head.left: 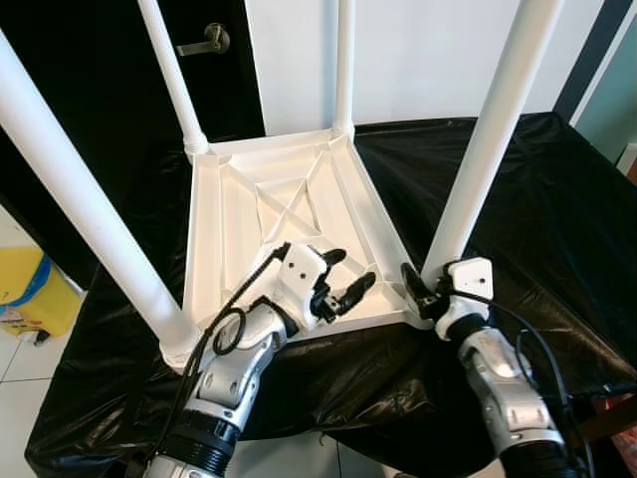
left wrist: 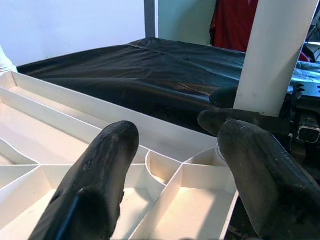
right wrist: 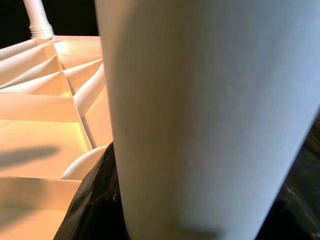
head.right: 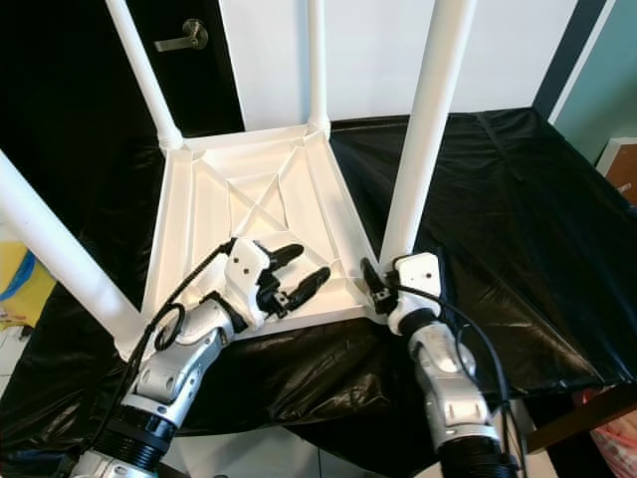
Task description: Building children table
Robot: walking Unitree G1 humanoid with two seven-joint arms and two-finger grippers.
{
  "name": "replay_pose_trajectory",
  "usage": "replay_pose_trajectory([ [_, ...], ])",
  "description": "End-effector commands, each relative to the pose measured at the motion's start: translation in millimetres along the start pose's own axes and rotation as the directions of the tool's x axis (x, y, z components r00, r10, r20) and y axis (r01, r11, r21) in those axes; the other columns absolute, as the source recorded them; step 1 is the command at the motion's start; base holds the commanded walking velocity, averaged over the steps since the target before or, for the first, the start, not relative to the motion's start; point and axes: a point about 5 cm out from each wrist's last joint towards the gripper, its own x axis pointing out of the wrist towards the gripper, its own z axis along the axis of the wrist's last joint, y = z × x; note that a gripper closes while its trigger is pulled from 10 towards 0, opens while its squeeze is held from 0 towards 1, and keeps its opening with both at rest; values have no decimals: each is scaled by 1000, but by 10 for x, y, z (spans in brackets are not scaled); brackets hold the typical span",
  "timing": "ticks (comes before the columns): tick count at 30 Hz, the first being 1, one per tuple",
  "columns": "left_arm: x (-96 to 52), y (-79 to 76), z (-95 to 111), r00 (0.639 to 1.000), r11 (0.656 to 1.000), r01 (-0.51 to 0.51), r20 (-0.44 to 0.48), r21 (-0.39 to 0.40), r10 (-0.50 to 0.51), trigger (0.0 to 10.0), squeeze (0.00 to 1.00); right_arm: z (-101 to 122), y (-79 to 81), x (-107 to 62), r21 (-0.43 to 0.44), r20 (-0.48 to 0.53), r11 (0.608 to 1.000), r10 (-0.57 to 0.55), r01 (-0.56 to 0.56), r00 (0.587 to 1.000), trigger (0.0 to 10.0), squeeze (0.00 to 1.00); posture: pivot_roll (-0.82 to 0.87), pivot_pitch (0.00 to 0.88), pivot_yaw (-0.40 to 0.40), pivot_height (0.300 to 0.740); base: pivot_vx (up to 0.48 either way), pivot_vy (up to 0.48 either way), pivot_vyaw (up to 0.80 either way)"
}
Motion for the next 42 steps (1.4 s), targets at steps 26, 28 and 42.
replay_pose_trajectory([
  [26, -62, -120, -195, 995, 996, 73, -72, -50, -77, 10000, 0, -95, 169, -79, 36, -33, 989, -140, 141, 990, 10000, 1000, -190, 0, 39, 740, 0, 0, 0],
  [28, -73, -155, -205, 993, 996, 77, -89, -50, -82, 10000, 0, -41, 117, -105, 35, 1, 995, -89, 89, 996, 10000, 1000, -192, 0, 42, 740, 0, 0, 0],
  [42, -219, -322, -214, 970, 976, 187, -137, -115, -202, 10000, 0, 150, -164, -138, -36, 52, 975, 221, -219, 974, 10000, 0, -192, 0, 45, 740, 0, 0, 0],
])
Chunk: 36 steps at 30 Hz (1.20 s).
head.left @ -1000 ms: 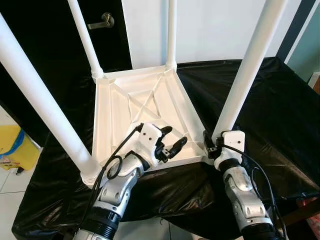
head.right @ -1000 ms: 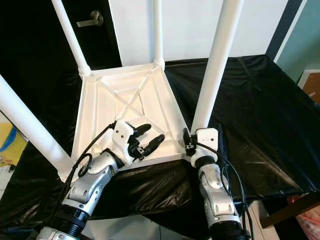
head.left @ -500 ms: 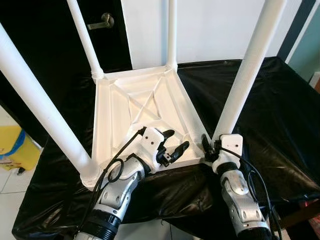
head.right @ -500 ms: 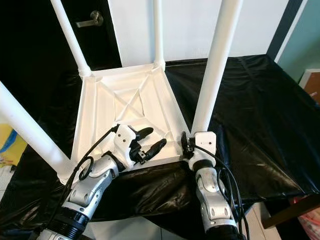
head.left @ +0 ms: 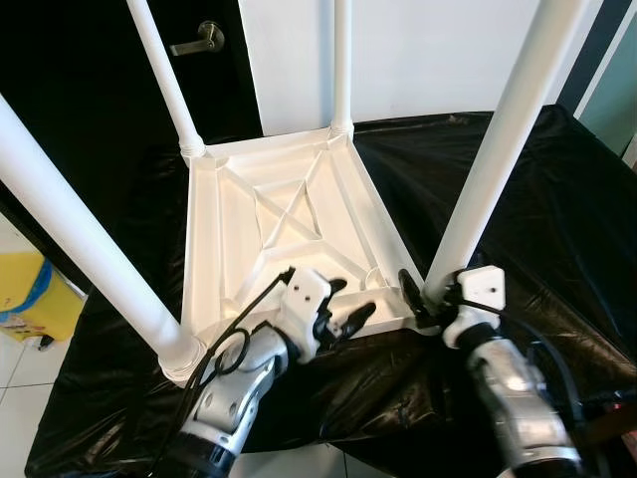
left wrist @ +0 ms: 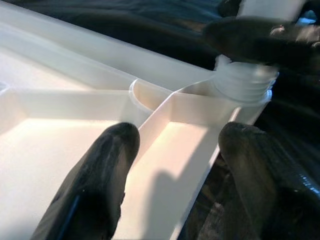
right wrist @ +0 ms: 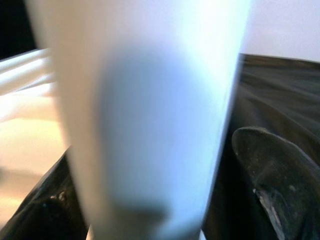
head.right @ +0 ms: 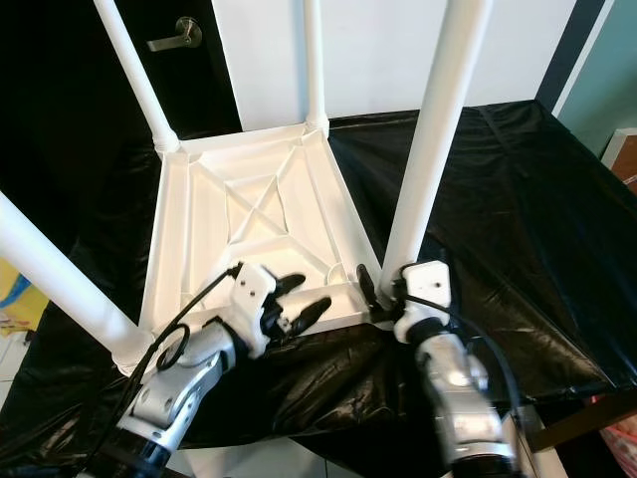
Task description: Building children table
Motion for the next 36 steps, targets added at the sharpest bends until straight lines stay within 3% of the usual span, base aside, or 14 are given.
replay_pose_trajectory([
  [1, -19, -135, 57, 985, 985, 170, 26, -23, -169, 10000, 0, 26, -7, 51, 2, 3, 995, 102, -102, 995, 10000, 0, -191, 0, 45, 740, 0, 0, 0],
  [5, -44, -187, 82, 976, 976, 216, 30, -24, -215, 10000, 0, 42, -58, 105, -15, -19, 983, 181, -181, 983, 10000, 0, -181, 0, 34, 740, 0, 0, 0],
  [6, -46, -196, 89, 975, 975, 222, 19, -5, -222, 10000, 0, 40, -71, 129, -23, -33, 976, 216, -216, 976, 9294, 0, -177, 0, 29, 740, 0, 0, 0],
  [7, -44, -205, 97, 974, 974, 226, 14, 4, -226, 10000, 0, 30, -77, 146, -32, -48, 969, 245, -247, 968, 3569, 0, -171, 0, 24, 740, 0, 0, 0],
  [9, -43, -209, 102, 974, 974, 228, 12, 8, -228, 10000, 0, 22, -79, 155, -37, -57, 964, 262, -264, 963, 3569, 0, -171, 0, 24, 740, 0, 0, 0],
  [10, -37, -214, 107, 974, 974, 225, 8, 16, -225, 10000, 0, 3, -74, 150, -40, -66, 958, 281, -284, 957, 0, 0, -161, 0, 14, 740, 0, 0, 0],
  [23, -19, -179, 108, 979, 977, 206, -13, 58, -206, 10000, 0, -149, -63, 67, -49, -134, 955, 285, -294, 949, 0, 0, -160, 0, 5, 740, 0, 0, 0],
  [24, -18, -176, 115, 979, 977, 205, -12, 60, -204, 10000, 0, -177, -82, 66, -63, -158, 963, 250, -263, 955, 9843, 0, -164, 0, 8, 740, 0, 0, 0],
  [28, -12, -176, 123, 979, 977, 204, -10, 62, -204, 10000, 0, -206, -102, 69, -80, -183, 973, 199, -216, 963, 10000, 0, -165, 0, 8, 740, 0, 0, 0],
  [30, 15, -171, 139, 980, 978, 199, -7, 68, -199, 10000, 0, -254, -49, 89, -53, -197, 998, 34, -45, 980, 10000, 0, -160, 0, 12, 740, 0, 0, 0],
  [32, 23, -172, 150, 980, 978, 197, -3, 64, -197, 10000, 0, -272, -3, 92, -22, -198, 999, -52, 49, 979, 10000, 0, -155, 0, 14, 740, 0, 0, 0],
  [33, 23, -172, 150, 980, 978, 197, -3, 64, -197, 10000, 0, -272, -3, 92, -22, -198, 999, -52, 49, 979, 10000, 0, -155, 0, 14, 740, 0, 0, 0],
  [34, 23, -177, 157, 980, 978, 198, 0, 62, -199, 10000, 0, -286, 43, 89, 7, -198, 991, -130, 134, 972, 10000, 0, -155, 0, 16, 740, 0, 0, 0],
  [36, 23, -177, 157, 980, 978, 198, 0, 62, -199, 10000, 0, -286, 43, 89, 7, -198, 991, -130, 134, 972, 10000, 0, -155, 0, 16, 740, 0, 0, 0],
])
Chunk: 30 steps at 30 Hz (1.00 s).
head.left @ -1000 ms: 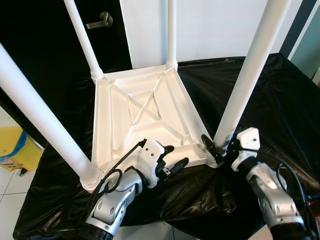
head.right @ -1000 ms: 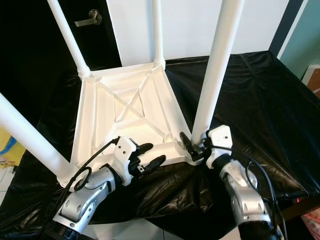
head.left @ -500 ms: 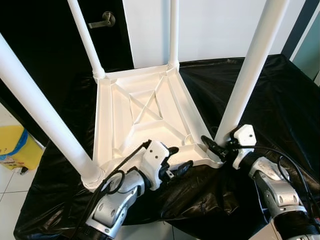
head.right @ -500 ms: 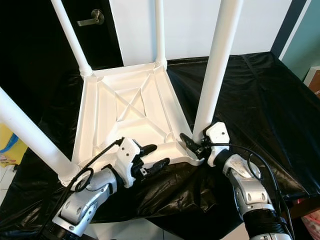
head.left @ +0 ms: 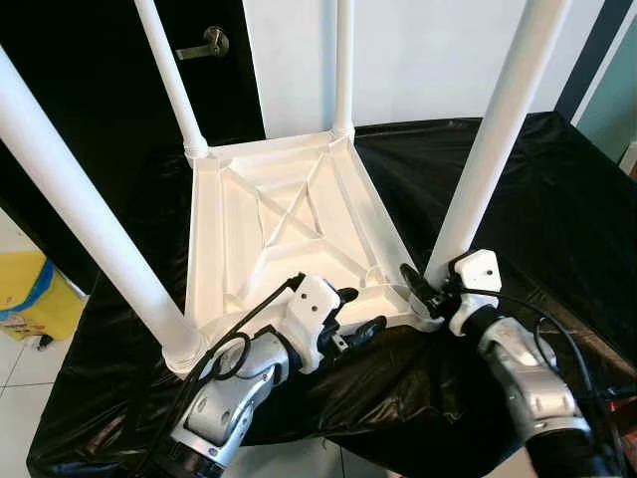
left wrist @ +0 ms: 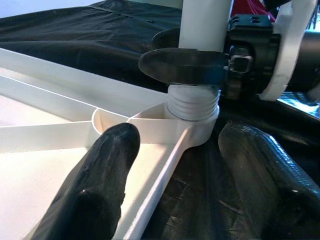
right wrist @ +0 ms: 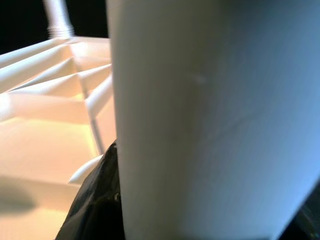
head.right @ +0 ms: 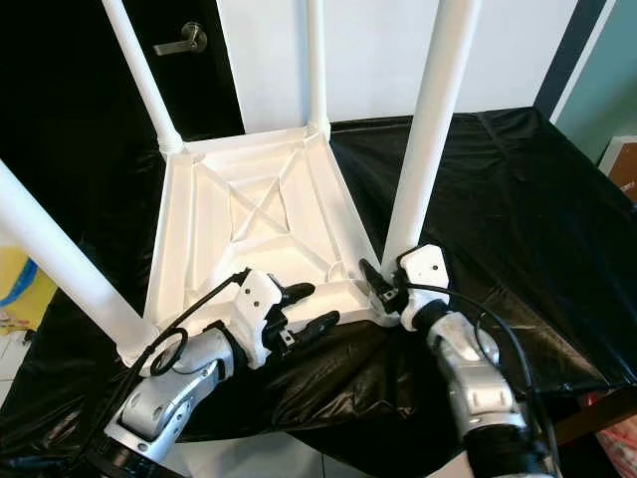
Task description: Building children table
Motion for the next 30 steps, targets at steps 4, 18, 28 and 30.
replay_pose_trajectory([
  [4, -2, -52, 12, 994, 994, 113, -4, 5, -113, 10000, 0, -226, 26, -87, 40, -118, 987, -148, 154, 982, 10000, 0, -152, 0, 20, 740, 0, 0, 0],
  [18, 20, -47, 30, 993, 993, 116, 5, 8, -116, 10000, 0, -247, 191, -106, 123, -170, 914, -365, 387, 915, 10000, 0, -147, 0, 13, 740, 0, 0, 0],
  [28, 18, -33, 31, 993, 993, 116, 2, 13, -116, 10000, 0, -233, 248, -75, 97, -174, 921, -359, 378, 917, 10000, 1000, -144, 0, 2, 740, 0, 0, 0],
  [30, 24, -33, 28, 993, 993, 116, 0, 17, -116, 10000, 0, -233, 247, -70, 96, -174, 921, -358, 377, 918, 10000, 1000, -144, 0, 2, 740, 0, 0, 0],
])
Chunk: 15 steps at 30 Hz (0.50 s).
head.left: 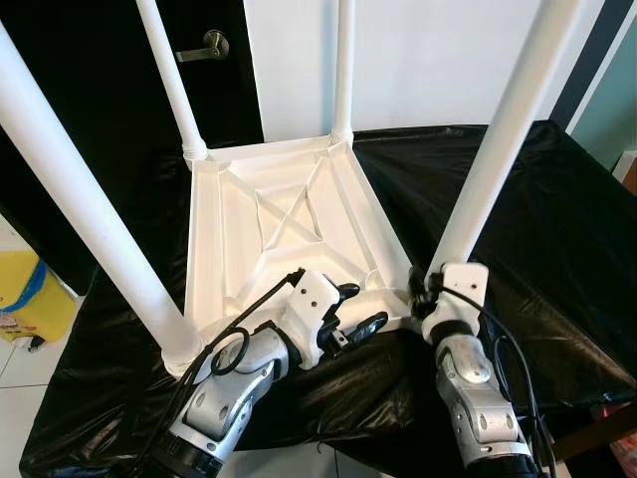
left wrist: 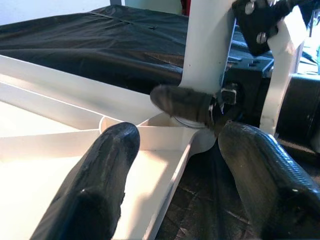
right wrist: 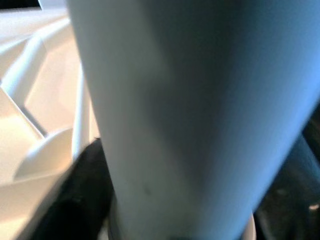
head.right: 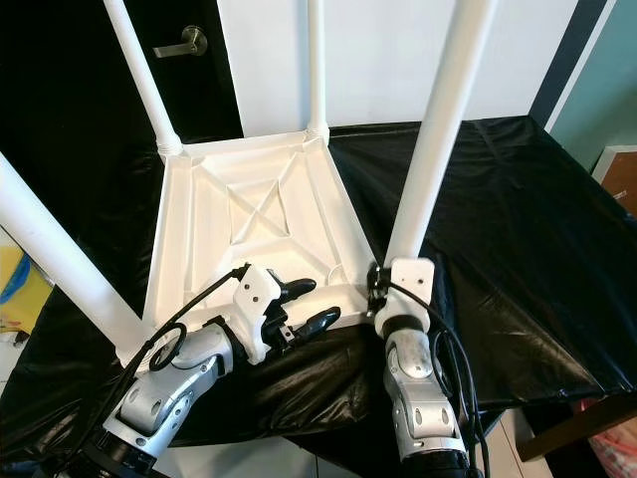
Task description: Building children table
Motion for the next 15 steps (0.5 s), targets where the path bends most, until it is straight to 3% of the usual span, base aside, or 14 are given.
replay_pose_trajectory([
  [1, 12, -55, -24, 994, 994, 105, -14, 13, -105, 10000, 0, -75, -40, 6, -4, -46, 1000, -21, 20, 999, 10000, 1000, -143, 0, -1, 740, 0, 0, 0],
  [6, 22, -34, -16, 995, 995, 99, -11, 15, -99, 10000, 0, -40, -41, 21, -13, -20, 1000, 8, -8, 1000, 10000, 1000, -146, 0, 1, 740, 0, 0, 0],
  [10, 24, -32, -16, 994, 994, 106, -13, 20, -106, 10000, 0, 65, -91, 39, 3, 37, 996, 92, -92, 995, 10000, 1000, -157, 0, 10, 740, 0, 0, 0],
  [11, 26, -29, -16, 994, 994, 110, -15, 23, -109, 10000, 0, 127, -126, 39, 12, 69, 985, 169, -170, 983, 10000, 635, -159, 0, 13, 740, 0, 0, 0],
  [12, 26, -25, -15, 993, 993, 113, -17, 25, -113, 10000, 0, 184, -170, 33, -1, 99, 971, 240, -241, 966, 10000, 0, -161, 0, 17, 740, 0, 0, 0],
  [14, 26, -25, -15, 993, 993, 113, -17, 25, -113, 10000, 0, 184, -170, 33, -1, 99, 971, 240, -241, 966, 10000, 0, -161, 0, 17, 740, 0, 0, 0],
  [15, 28, -21, -14, 993, 993, 116, -18, 26, -115, 10000, 0, 221, -218, 30, -5, 110, 948, 315, -317, 943, 10000, 0, -161, 0, 17, 740, 0, 0, 0],
])
